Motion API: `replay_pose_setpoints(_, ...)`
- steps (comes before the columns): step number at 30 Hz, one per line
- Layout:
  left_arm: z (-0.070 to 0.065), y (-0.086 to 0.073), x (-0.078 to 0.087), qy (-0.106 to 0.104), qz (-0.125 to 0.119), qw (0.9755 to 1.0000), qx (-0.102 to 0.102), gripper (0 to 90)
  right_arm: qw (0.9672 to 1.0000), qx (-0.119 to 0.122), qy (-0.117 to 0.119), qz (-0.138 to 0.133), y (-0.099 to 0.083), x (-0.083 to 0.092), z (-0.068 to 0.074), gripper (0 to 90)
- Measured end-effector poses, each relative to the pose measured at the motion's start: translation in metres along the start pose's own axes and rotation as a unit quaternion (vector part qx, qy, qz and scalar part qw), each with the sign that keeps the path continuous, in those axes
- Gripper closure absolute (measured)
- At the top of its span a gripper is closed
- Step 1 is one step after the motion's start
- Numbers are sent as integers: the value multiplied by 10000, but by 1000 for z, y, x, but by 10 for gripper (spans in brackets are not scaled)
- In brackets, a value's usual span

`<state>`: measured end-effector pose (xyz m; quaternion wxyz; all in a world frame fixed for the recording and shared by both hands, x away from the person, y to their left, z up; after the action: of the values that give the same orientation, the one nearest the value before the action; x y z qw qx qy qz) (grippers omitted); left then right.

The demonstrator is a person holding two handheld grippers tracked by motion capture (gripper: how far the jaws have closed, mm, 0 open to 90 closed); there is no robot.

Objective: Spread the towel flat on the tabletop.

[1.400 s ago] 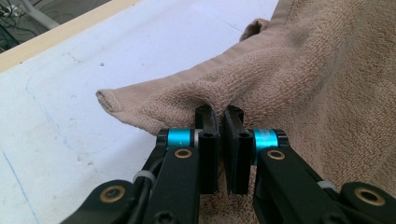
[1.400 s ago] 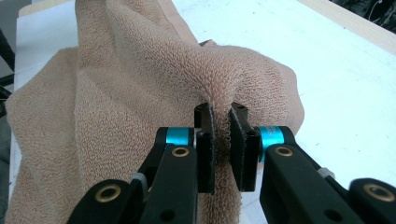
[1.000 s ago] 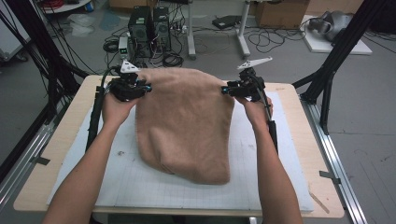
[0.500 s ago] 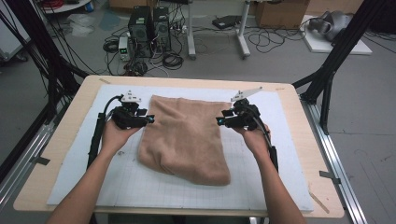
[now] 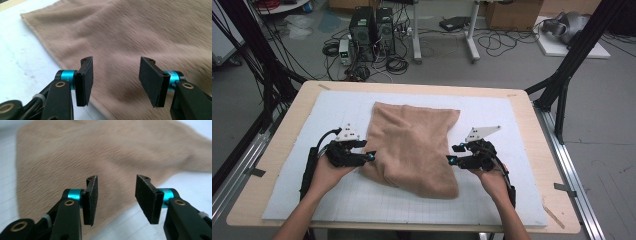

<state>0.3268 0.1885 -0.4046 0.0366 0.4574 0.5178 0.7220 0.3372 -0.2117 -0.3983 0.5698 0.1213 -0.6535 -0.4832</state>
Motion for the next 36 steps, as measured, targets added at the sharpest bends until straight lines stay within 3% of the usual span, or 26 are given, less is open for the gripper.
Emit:
replay_pose_setpoints(6, -11, -23, 2, -139, 9, 9999, 38, 428, 9997, 89, 142, 189, -15, -13, 12, 503)
replay_pose_setpoints(12, -13, -37, -9, -293, 376, 9989, 9, 492, 9990, 41, 212, 392, -23, -26, 16, 524)
replay_pose_setpoints(14, -16, -40, -15, -289, 513, 9982, -61, 536, 9987, 9, 244, 458, -27, -31, 16, 565)
replay_pose_setpoints(15, -16, -40, -15, -334, 454, 9984, -21, 606, 9980, -74, 356, 515, -30, -36, 16, 659)
replay_pose_setpoints(17, -17, -40, -15, -378, 452, 9982, -74, 640, 9979, -66, 371, 518, -30, -37, 17, 689)
replay_pose_setpoints(18, -18, -39, -15, -401, 446, 9982, -87, 724, 9978, -31, 395, 535, -29, -38, 17, 765)
replay_pose_setpoints(19, -19, -39, -15, -418, 451, 9980, -123, 724, 9978, -31, 395, 535, -29, -38, 17, 765)
replay_pose_setpoints(21, -22, -37, -14, -308, 433, 9983, -248, 830, 9977, 44, 389, 558, -26, -36, 17, 827)
replay_pose_setpoints(25, -17, -34, -12, -289, 362, 9988, -131, 848, 9980, 90, 332, 535, -23, -28, 15, 838)
replay_pose_setpoints(29, -13, -30, -7, -239, 203, 9995, -40, 852, 9992, 71, 186, 345, -15, -14, 9, 839)
replay_pose_setpoints(33, -3, -15, -1, -102, -59, 9999, 97, 853, 9996, 95, -42, 260, -4, -1, 1, 841)
replay_pose_setpoints(36, 4, -2, -2, 59, -111, 9999, 109, 854, 9996, 62, -175, 203, 3, 2, -7, 842)
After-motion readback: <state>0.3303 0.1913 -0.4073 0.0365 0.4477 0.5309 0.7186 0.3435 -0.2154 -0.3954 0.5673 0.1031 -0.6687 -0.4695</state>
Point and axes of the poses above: each handheld gripper's, and its own axes: x roughly backward along the jaws, y roughly out of its top, z roughly to its left, the point moved 1 cm from there along -x, roughly forward along the jaws, and after that the axes turned 3 degrees about y, right-handed, at the moved point
